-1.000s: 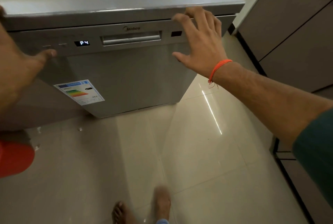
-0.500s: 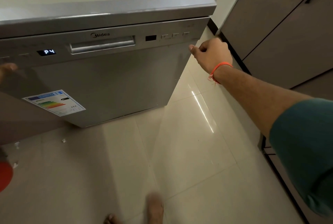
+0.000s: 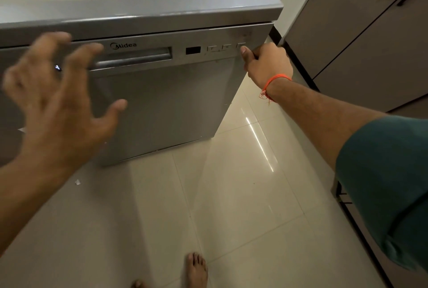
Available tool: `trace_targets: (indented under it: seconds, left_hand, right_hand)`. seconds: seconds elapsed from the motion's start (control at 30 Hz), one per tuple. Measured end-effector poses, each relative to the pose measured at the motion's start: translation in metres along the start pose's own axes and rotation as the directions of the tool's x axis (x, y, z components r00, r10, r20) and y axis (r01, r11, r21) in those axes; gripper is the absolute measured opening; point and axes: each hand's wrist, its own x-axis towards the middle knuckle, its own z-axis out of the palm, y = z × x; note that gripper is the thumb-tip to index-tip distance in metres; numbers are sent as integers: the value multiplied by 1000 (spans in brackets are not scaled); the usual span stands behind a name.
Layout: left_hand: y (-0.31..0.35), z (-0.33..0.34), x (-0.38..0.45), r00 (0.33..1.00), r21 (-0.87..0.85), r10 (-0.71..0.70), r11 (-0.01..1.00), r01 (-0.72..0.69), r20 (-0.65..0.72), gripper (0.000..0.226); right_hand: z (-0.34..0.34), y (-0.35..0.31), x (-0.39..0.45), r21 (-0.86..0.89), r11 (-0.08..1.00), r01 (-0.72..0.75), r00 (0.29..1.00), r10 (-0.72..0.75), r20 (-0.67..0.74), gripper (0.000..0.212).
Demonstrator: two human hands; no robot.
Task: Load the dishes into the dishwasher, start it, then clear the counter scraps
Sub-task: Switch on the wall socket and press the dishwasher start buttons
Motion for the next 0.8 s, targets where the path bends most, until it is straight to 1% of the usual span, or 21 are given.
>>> trace_targets:
  seconds: [0.07,0.1,0.2,0.33,0.47,0.6,0.8]
  left_hand:
    - [41,3,-1,998,70,51,996,-53,30,75]
    - [53,8,-1,995,75,81,994,-85,50,74]
    - [69,23,8,982,109,113,986,-130,150,78]
    - [91,37,15,958,41,151,985,-165,242,72]
    - [112,48,24,934,-66,163,987,-150,317,67]
    - [129,55,31,910,-145,138,986,-87,392,64]
    - [140,64,39,849,-144,95,989,-23,520,67]
  right_hand:
    - [-1,-1,1,7,1000,4,1000,-3,-13,57]
    - [-1,0,3,9,1000,6,1000,-6,-18,58]
    - [-1,0,4,1,1000,11,1000,-11,-20,58]
    - [1,2,3,-2,1000,27,999,-27,-20,57]
    - [4,6,4,-10,1000,23,999,-23,-30,60]
    - [6,8,4,-5,999,33,999,-33,-32,61]
    - [8,6,6,54,998,32,999,-30,-39,63]
